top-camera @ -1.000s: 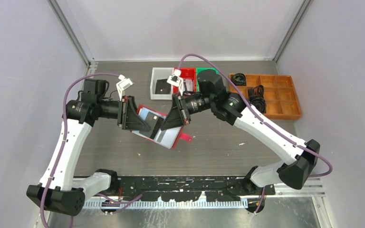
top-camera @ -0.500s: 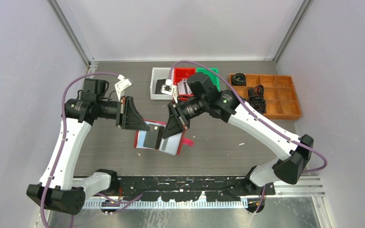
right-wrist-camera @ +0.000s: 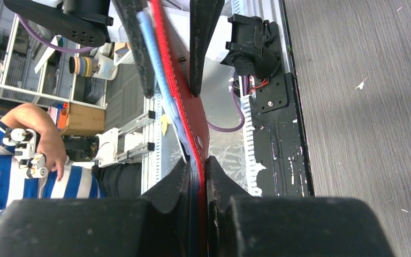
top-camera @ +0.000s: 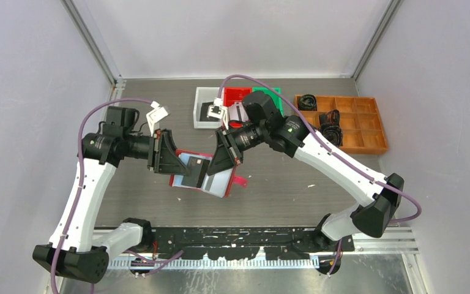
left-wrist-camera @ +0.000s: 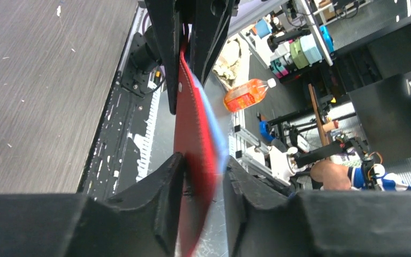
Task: Take the credit cards out of the card holder
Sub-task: Remove the credit card from the card holder.
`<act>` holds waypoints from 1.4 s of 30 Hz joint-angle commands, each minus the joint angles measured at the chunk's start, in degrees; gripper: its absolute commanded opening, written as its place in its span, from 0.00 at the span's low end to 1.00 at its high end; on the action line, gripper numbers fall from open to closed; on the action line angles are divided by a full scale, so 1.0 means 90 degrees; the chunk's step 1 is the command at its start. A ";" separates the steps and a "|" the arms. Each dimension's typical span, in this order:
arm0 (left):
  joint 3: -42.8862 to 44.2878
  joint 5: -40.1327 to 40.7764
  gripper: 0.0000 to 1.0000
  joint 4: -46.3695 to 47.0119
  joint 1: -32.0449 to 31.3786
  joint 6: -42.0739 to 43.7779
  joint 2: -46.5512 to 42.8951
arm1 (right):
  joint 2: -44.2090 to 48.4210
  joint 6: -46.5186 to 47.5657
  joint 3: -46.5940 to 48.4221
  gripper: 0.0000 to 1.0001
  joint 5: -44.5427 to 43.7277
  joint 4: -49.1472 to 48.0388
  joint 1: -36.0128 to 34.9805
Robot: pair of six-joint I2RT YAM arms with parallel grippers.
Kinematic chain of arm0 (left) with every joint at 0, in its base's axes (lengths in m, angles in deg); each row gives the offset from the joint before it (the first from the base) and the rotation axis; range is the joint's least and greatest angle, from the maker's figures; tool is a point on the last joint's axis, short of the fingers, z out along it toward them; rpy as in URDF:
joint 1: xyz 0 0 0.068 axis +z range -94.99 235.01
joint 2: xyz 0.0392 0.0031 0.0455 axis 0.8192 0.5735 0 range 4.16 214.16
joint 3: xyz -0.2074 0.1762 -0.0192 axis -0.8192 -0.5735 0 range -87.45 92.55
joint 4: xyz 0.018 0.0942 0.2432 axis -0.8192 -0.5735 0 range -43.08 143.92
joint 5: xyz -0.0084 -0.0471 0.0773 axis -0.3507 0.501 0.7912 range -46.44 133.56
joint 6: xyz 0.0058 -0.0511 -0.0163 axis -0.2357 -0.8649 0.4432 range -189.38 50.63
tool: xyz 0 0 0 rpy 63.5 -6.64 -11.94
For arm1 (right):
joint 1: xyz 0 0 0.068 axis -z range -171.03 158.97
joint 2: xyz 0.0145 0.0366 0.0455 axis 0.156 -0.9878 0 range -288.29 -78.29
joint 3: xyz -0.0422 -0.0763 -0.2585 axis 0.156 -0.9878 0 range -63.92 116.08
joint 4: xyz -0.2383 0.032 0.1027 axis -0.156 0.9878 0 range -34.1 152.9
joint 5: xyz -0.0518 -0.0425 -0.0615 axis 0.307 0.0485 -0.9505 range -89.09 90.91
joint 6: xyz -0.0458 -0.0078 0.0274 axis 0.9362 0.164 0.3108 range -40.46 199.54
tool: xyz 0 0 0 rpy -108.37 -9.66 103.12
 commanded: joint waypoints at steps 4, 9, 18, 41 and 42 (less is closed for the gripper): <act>-0.0067 -0.0096 0.10 0.0266 -0.0003 -0.0242 -0.0091 | 0.0174 -0.0326 0.0179 0.16 0.0296 -0.0670 0.0001; -0.0066 0.0289 0.00 0.0871 0.0007 -0.0824 -0.0133 | 0.0452 -0.0765 -0.0055 0.55 -0.0142 -0.1148 0.0390; -0.0233 0.1255 0.00 0.1873 0.0017 -0.1612 -0.0321 | 0.1732 -0.2397 -0.1145 0.67 -0.1245 -0.2673 0.1696; -0.0214 0.0658 0.00 0.3505 0.0016 -0.3416 -0.0390 | 0.1088 -0.4427 -0.2877 0.62 -0.0472 -0.6080 0.0541; -0.0235 0.0633 0.00 0.3524 0.0015 -0.3451 -0.0405 | 0.1057 -0.4456 -0.2847 0.61 -0.0472 -0.6152 0.0533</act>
